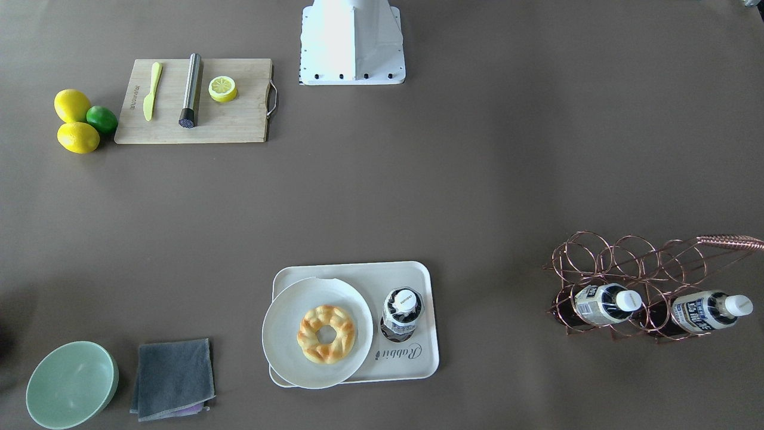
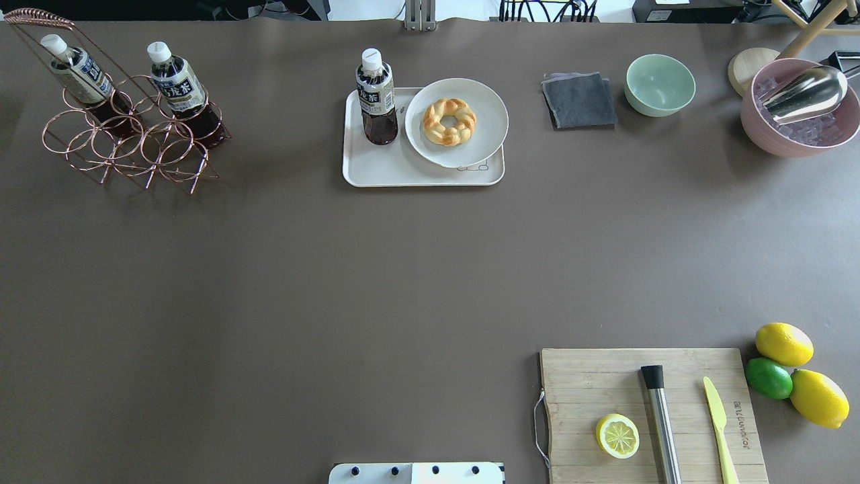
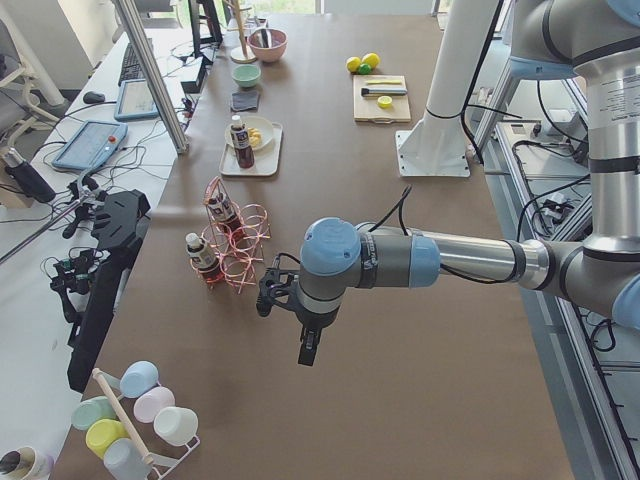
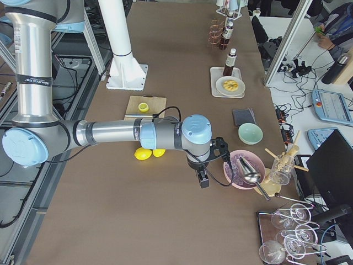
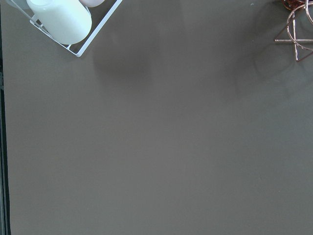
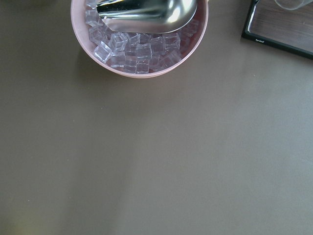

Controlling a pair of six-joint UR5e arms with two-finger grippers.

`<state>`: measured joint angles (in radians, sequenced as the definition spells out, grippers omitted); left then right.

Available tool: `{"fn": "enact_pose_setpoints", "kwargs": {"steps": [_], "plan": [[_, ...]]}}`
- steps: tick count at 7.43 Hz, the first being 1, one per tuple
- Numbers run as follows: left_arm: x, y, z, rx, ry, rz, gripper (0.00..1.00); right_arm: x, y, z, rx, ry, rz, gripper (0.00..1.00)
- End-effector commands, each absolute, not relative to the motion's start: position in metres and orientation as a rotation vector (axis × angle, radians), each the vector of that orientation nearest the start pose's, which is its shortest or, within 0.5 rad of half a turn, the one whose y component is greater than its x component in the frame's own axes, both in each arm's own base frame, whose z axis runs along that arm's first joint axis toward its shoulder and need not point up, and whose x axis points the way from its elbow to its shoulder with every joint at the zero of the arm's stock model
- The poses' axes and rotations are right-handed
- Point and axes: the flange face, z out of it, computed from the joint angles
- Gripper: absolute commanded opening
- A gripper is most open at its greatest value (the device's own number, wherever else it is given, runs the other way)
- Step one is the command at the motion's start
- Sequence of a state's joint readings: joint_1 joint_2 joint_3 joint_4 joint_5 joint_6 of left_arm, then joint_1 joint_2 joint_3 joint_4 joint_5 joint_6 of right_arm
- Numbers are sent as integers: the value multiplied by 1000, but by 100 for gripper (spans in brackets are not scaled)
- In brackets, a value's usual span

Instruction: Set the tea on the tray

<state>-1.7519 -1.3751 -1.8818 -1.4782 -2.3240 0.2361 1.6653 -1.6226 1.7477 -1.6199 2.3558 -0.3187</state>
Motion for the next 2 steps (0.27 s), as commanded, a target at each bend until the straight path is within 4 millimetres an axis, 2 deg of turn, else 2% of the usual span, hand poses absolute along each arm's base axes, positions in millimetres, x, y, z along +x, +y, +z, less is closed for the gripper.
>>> {"fn": "enact_pose_setpoints", "kwargs": {"steps": [1, 2], "plan": [[-138, -388, 608, 172, 730, 59, 97, 105, -466, 596, 239, -754, -250, 100], [-138, -388, 608, 171, 731, 58, 97, 101, -469, 594, 240, -755, -258, 100]]}}
